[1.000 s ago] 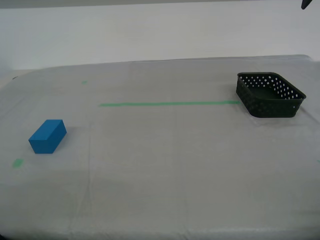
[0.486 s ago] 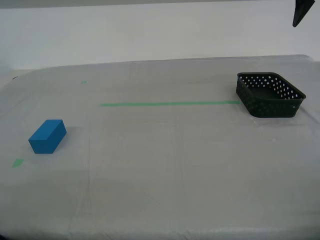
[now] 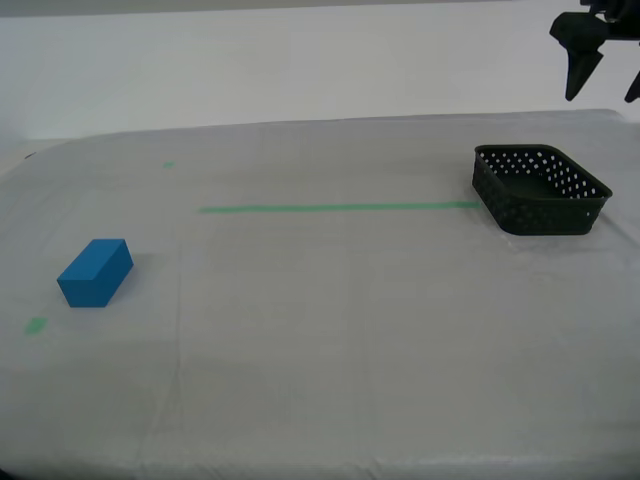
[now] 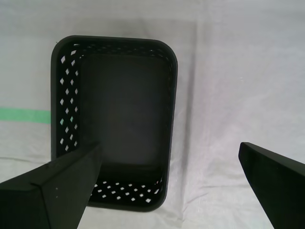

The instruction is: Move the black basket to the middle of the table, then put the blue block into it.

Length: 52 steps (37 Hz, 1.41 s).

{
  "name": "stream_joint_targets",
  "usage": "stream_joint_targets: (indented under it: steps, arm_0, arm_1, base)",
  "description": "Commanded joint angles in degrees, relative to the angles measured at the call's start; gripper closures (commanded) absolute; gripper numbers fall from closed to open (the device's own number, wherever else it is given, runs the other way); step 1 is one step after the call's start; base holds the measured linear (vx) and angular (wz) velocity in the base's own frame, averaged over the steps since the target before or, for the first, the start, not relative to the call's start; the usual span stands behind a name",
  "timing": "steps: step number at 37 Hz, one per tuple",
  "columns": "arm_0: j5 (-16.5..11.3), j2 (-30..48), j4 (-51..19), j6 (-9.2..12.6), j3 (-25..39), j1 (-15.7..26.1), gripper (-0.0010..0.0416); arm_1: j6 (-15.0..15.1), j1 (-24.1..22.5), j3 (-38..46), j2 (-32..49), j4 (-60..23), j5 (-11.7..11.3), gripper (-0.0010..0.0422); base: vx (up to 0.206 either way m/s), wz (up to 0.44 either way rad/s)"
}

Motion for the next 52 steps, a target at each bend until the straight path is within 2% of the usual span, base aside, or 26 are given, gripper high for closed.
stream_joint_targets:
  steps: [1, 12, 30, 46, 52]
  arm_0:
    - [-0.13, 1.03, 0.46, -0.39, 0.04, 0.00, 0.0006]
    - [0.13, 1.62, 4.26, -0.33, -2.82, -0.15, 0.0006]
    - [0.11, 2.05, 12.83, 0.17, -11.98, -0.68, 0.0006]
    - [-0.57, 9.01, 14.47, 0.70, -10.58, -0.83, 0.0006]
    - [-0.55, 9.11, 16.63, 1.05, -11.08, -0.85, 0.0006]
  arm_1:
    - [0.09, -0.02, 0.04, -0.02, 0.31, 0.11, 0.0412]
    - [0.09, -0.02, 0.04, -0.02, 0.33, 0.11, 0.0412]
    - [0.09, 0.00, 0.04, -0.02, 0.33, 0.11, 0.0412]
    - [0.07, -0.02, 0.13, -0.02, 0.31, 0.13, 0.0412]
    - [0.09, -0.02, 0.07, -0.02, 0.35, 0.11, 0.0412]
  base:
    - [0.000, 0.000]
    - [0.000, 0.000]
    - [0.000, 0.000]
    - [0.000, 0.000]
    - [0.000, 0.000]
